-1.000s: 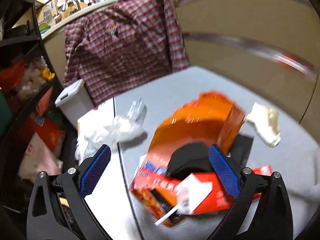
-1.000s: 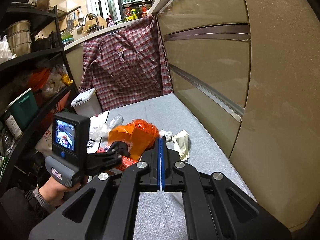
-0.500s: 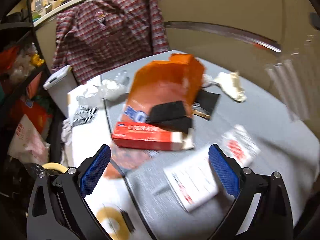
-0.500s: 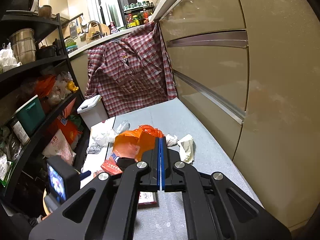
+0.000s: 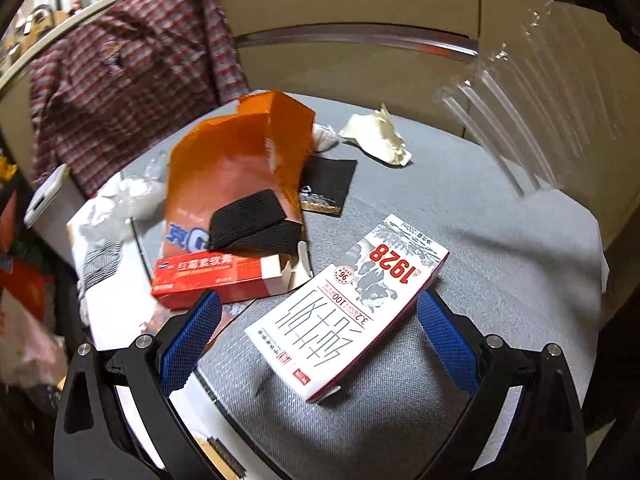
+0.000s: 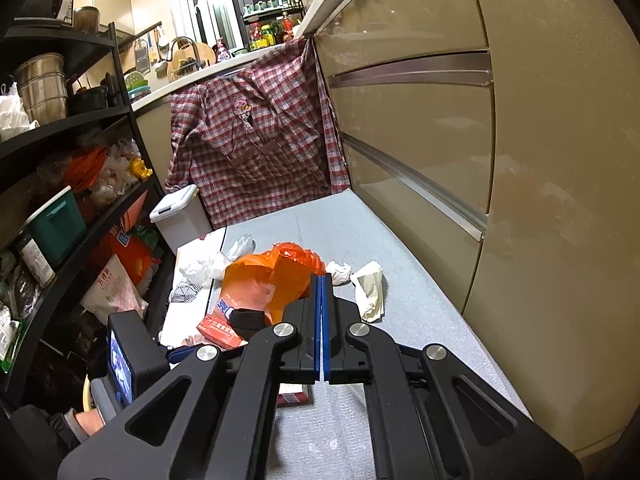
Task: Collect trash
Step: 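Close the left tool on the white printed box and lift it, then carry the white box over the black-lined bin and open the left tool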
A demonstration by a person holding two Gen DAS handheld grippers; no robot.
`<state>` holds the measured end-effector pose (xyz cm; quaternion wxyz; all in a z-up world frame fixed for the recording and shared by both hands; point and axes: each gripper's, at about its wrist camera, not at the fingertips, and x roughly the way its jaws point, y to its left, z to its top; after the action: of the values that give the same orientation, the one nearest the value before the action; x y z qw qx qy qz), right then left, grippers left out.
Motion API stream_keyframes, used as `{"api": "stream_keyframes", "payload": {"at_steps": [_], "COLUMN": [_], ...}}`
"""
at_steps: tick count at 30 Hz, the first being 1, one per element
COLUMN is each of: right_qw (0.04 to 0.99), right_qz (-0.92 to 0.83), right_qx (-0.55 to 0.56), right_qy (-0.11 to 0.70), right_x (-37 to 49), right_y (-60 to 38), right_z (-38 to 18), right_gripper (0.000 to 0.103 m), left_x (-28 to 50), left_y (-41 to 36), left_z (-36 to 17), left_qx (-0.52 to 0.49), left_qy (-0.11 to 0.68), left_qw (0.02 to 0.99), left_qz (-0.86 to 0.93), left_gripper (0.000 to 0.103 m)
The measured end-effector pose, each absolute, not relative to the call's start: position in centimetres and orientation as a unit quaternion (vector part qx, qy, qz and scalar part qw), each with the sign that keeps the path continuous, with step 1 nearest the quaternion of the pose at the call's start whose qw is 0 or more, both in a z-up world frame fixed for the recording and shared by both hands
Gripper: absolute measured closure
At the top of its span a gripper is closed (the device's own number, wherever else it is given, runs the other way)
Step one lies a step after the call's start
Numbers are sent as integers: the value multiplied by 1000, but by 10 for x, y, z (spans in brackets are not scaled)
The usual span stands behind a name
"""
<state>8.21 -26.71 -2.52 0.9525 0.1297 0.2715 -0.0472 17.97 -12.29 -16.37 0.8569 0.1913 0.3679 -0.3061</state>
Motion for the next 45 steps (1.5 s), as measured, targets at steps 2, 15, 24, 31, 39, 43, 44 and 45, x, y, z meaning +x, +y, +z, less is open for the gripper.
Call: {"api": "stream_keyframes", "payload": {"at_steps": [2,15,24,31,39,43,44,45], "right_qw": [952,953,955,959,955,949,946,945], "right_qz": [-48,-51,-32,26,102,137,148,154], "right_qx": [125,122,129,118,96,79,75,73], "right_qy": [276,273,266,258,261,273,277,280], "right_x": [85,83,75,73,82,88,90,92], "right_y": [-266,-267,-255,-209,-134,-90,-77,-68], "right_z": [-27,-26,-20,-3,12,9,8,7], "right_gripper": [102,102,102,102,102,102,102,102], "left_x": [183,171,139,115,90,89,90,89], "left_y": [-124,-101,-59,-10,62,98,106,114], "left_z": [-169,-146,-92,-49,-17,-22,-26,-29], "left_qx": [196,139,103,104,78,64,60,56], "left_qy": [376,365,331,310,292,299,304,308], "left_qw": [849,874,909,931,950,951,951,950], "left_qz": [-316,-290,-232,-160,-83,-34,-24,-16], "left_gripper": [14,49,49,49,49,49,49,49]}}
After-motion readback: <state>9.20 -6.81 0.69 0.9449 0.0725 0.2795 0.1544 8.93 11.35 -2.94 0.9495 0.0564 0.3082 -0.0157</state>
